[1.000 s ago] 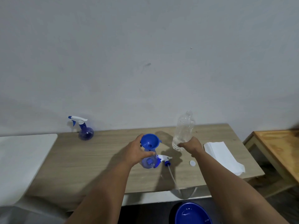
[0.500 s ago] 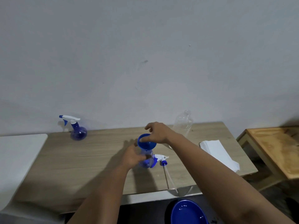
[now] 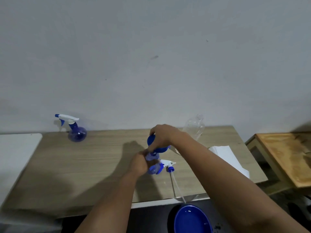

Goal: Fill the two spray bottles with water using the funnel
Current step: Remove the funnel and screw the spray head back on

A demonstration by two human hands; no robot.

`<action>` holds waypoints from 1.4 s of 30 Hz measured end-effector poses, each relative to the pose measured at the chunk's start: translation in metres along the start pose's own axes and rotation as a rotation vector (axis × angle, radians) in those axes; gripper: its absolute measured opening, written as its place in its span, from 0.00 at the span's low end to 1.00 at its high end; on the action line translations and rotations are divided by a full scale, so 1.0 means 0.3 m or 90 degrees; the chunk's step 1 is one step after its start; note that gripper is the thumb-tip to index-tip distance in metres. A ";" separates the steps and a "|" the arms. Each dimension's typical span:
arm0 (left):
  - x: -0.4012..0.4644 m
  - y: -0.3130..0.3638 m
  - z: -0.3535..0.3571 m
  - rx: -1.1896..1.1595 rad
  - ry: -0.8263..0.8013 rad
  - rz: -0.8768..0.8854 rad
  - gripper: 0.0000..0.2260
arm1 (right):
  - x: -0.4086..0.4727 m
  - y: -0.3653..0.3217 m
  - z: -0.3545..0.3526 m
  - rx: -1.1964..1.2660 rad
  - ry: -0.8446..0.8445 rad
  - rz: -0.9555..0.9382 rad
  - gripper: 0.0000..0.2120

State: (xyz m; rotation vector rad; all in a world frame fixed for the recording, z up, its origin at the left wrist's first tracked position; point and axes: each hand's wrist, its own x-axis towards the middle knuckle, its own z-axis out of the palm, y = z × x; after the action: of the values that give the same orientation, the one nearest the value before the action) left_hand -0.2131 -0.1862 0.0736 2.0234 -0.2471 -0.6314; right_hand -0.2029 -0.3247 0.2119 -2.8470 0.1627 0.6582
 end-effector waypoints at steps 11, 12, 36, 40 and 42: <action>0.057 -0.034 -0.028 0.024 -0.031 0.046 0.19 | 0.093 0.223 0.172 0.488 0.119 0.172 0.38; 0.055 -0.033 -0.032 0.025 -0.030 0.054 0.18 | 0.128 0.235 0.219 0.524 0.121 0.183 0.42; 0.105 -0.107 -0.027 -0.003 -0.038 0.130 0.19 | 0.195 0.281 0.561 0.318 0.215 0.307 0.13; 0.097 -0.107 -0.019 0.001 -0.032 0.114 0.23 | 0.146 0.319 0.586 0.257 0.089 0.355 0.17; 0.095 -0.109 -0.015 0.002 -0.027 0.113 0.23 | 0.140 0.328 0.614 0.236 0.045 0.357 0.22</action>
State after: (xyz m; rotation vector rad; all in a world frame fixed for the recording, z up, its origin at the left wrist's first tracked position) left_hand -0.1893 -0.1780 0.0380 1.9661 -0.4479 -0.5632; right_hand -0.2581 -0.3800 0.0138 -2.4565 1.0071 0.5458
